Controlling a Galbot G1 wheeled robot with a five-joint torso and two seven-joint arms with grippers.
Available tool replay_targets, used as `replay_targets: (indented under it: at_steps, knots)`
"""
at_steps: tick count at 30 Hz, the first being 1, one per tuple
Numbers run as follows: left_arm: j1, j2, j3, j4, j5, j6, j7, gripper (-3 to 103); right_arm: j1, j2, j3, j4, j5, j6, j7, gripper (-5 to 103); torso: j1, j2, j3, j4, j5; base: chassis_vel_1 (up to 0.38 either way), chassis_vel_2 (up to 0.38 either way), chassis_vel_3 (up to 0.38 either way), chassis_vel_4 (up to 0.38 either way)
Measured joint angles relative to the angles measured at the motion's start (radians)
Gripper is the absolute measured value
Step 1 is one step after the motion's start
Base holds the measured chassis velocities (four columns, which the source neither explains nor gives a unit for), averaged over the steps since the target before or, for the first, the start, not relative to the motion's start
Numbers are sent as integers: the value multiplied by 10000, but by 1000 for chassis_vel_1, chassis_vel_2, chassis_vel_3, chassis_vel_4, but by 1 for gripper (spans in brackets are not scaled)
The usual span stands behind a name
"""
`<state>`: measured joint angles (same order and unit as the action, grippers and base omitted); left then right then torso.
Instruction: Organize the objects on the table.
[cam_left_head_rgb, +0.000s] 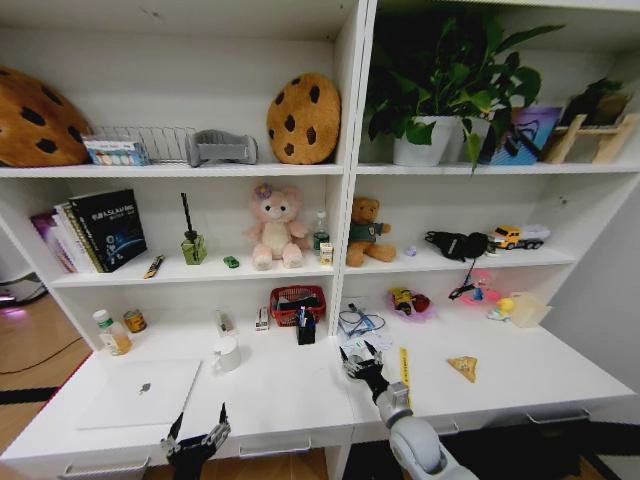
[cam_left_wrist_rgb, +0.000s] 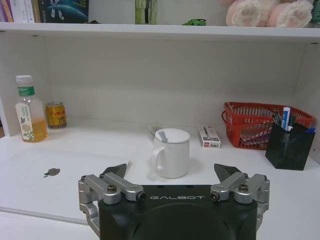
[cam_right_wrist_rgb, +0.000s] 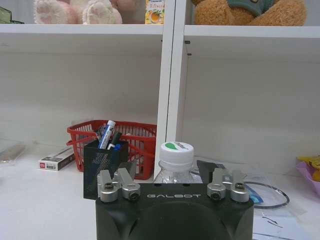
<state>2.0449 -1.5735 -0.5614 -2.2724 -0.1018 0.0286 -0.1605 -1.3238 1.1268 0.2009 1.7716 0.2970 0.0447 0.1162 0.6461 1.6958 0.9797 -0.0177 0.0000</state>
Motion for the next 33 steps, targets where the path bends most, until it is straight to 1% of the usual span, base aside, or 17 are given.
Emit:
replay_targets:
  at_steps: [3,4,6,7,9,10,12,17,23,24,25,26,27,28,29,31,33]
  knots:
    - [-36,-11,0,86,-13,-10,-1,99,-57,25,40,-19,3,62,-81,56,0,1,-1,0,-1,0,0,0,0]
    - [-36,-11,0,86,-13,-10,-1,99,-57,25,40,-19,3,62,-81,56,0,1,-1,0,-1,0,0,0,0]
    - [-64,-10,16,126,-14,-11,-2,99,-151,87,79,-11,2,105,-137,45,0,1,-1,0,0,0,0,0,0]
    - [-64,-10,16,126,-14,-11,-2,99,-151,87,79,-11,2,105,-137,45,0,1,-1,0,0,0,0,0,0]
    - [-81,-8,56,164,-14,-12,-3,99,-290,173,165,50,13,173,-276,35,0,1,-1,1,0,0,0,0,0]
    - [-81,-8,56,164,-14,-12,-3,99,-290,173,165,50,13,173,-276,35,0,1,-1,1,0,0,0,0,0]
    - [-83,-4,76,188,-13,-11,-4,99,-422,230,285,104,5,269,-394,28,0,0,-1,0,0,0,0,0,0]
    - [-89,10,106,206,-6,-11,-7,99,-591,226,475,258,-7,412,-491,27,0,1,-1,0,0,0,0,0,0]
    - [-93,27,117,159,-2,-11,-17,99,-1102,152,1054,1111,50,604,-655,27,0,1,-1,2,1,0,0,0,0]
    - [-97,46,106,138,-4,-11,-22,99,-1527,49,1365,1664,262,644,-679,27,0,0,-1,1,-1,0,0,0,0]
    - [-97,46,106,138,-4,-11,-22,99,-1527,49,1365,1664,262,644,-679,27,0,0,-1,1,-1,0,0,0,0]
    - [-111,50,107,121,-5,-17,-22,99,-2027,132,1655,2152,375,817,-663,27,0,1,-1,3,-1,0,0,0,0]
    - [-111,50,107,121,-5,-17,-22,99,-2027,132,1655,2152,375,817,-663,27,0,1,-1,3,-1,0,0,0,0]
    - [-124,43,120,116,-5,-40,-24,99,-2497,322,1886,2496,341,947,-637,27,0,1,-1,2,4,0,0,0,0]
    - [-143,25,148,117,-4,-85,-34,99,-3063,532,2139,2859,164,1099,-600,27,0,1,-1,-2,0,0,0,0,0]
    - [-177,5,239,127,17,-144,-31,99,-4057,869,2597,3547,-313,1369,-479,27,-2,2,-2,0,2,0,0,0,0]
    - [-203,-3,271,131,30,-164,-34,99,-4461,990,2814,3847,-482,1457,-400,27,-3,3,-2,-2,-1,0,0,0,0]
